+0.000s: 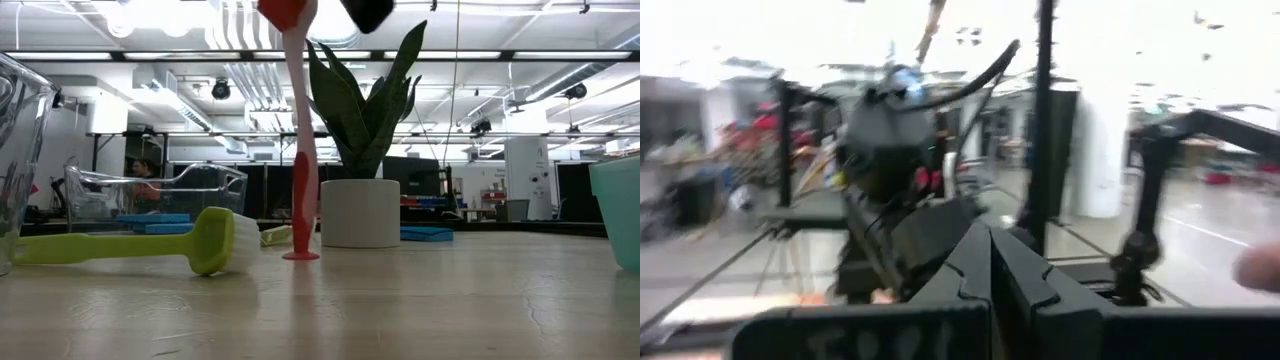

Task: Pick & Place Kitchen Sink Supplies
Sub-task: Put the red dish brush into the bottom transparent bin

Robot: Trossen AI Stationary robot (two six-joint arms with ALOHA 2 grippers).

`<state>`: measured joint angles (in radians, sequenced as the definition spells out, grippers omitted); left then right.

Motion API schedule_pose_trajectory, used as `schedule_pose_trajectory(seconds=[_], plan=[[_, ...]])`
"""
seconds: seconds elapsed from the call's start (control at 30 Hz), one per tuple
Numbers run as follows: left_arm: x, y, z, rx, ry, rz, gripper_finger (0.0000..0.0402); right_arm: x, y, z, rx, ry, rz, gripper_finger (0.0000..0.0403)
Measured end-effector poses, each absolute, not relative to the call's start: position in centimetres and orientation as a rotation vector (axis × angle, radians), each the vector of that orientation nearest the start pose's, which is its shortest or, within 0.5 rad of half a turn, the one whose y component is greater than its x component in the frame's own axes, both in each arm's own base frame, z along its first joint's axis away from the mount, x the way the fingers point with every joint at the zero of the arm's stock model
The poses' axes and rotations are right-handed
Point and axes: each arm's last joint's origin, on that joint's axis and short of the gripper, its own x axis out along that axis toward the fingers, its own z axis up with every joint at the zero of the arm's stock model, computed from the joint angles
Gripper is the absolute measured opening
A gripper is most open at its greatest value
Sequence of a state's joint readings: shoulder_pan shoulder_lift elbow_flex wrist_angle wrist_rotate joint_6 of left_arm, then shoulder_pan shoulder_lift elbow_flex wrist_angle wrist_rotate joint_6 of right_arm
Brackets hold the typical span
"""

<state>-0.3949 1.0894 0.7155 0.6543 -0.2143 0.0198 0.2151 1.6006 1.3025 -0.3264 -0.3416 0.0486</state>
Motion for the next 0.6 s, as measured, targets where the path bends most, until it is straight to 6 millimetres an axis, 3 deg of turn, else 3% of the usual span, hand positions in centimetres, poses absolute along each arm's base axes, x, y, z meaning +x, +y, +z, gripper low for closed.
schedule_pose_trajectory(seconds=[0.2,0.33,0.47,0.6], plan=[[22.2,-8.9,33.5,-0.024,-0.322,-0.249,0.0,33.4,10.3,29.3,0.149,0.755,0.539,0.0132],[22.3,-8.8,33.4,-0.067,-0.313,-0.223,0.0007,33.8,11.4,28.1,0.137,0.785,0.544,0.0128],[22.2,-8.9,33.4,-0.066,-0.315,-0.222,0.0046,34.9,11.8,26.6,0.137,0.795,0.46,0.0142],[22.2,-8.9,33.5,-0.063,-0.323,-0.24,0.0109,35.9,12.3,24.2,0.085,0.845,0.396,0.0176]])
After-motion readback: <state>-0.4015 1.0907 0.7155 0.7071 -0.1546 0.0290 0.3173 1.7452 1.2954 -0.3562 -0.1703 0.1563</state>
